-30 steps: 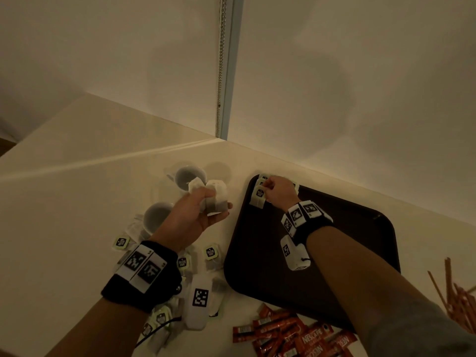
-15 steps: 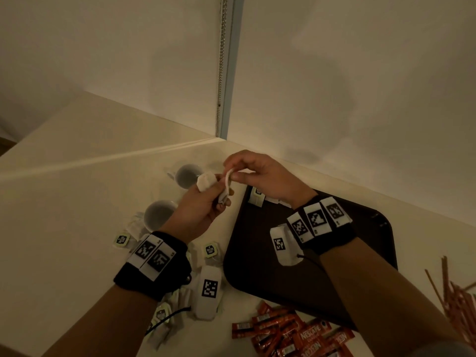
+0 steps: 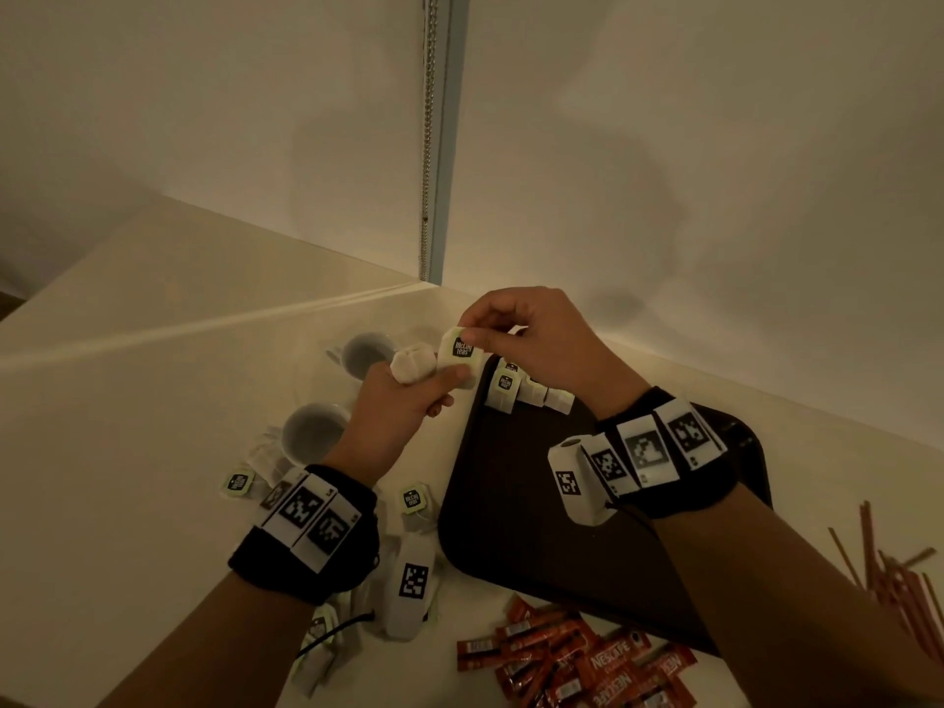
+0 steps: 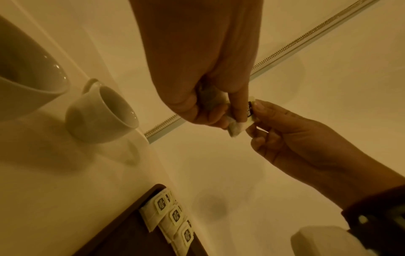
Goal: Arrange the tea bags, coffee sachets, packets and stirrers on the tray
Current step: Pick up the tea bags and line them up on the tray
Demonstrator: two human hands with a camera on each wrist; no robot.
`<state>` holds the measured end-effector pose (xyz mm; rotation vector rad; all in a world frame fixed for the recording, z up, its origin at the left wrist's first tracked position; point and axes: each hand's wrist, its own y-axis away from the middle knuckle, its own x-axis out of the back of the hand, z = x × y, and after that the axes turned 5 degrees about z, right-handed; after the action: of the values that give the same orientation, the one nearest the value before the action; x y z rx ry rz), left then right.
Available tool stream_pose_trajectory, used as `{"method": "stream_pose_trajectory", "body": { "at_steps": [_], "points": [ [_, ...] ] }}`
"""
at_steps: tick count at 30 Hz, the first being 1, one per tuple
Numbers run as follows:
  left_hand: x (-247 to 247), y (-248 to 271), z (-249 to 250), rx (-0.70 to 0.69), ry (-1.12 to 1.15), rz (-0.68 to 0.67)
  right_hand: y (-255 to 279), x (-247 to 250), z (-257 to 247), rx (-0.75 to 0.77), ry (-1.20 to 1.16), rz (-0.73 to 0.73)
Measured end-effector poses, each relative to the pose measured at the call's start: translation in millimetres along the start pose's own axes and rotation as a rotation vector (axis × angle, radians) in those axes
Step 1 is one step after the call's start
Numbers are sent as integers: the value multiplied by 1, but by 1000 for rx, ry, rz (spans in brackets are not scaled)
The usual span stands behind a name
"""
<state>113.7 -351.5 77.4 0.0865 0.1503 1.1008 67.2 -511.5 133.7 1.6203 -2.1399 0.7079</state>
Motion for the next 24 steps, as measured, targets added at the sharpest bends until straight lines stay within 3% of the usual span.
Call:
{"method": "stream_pose_trajectory", "body": {
  "at_steps": [3, 8, 12, 15, 24],
  "points": [
    [1, 1, -6, 47, -3, -9, 7, 6, 10, -5, 5, 26],
    [12, -4, -18, 291, 177, -16, 23, 20, 53, -221, 215, -45],
    [6, -1, -14, 302, 212, -34, 37, 12, 97, -432, 291, -158],
    [0, 2, -15, 291, 185, -31, 40, 4, 121, -482, 333, -182],
    [-1, -1, -23, 296, 191, 6, 21, -7, 149, -499, 395, -21]
  ]
}}
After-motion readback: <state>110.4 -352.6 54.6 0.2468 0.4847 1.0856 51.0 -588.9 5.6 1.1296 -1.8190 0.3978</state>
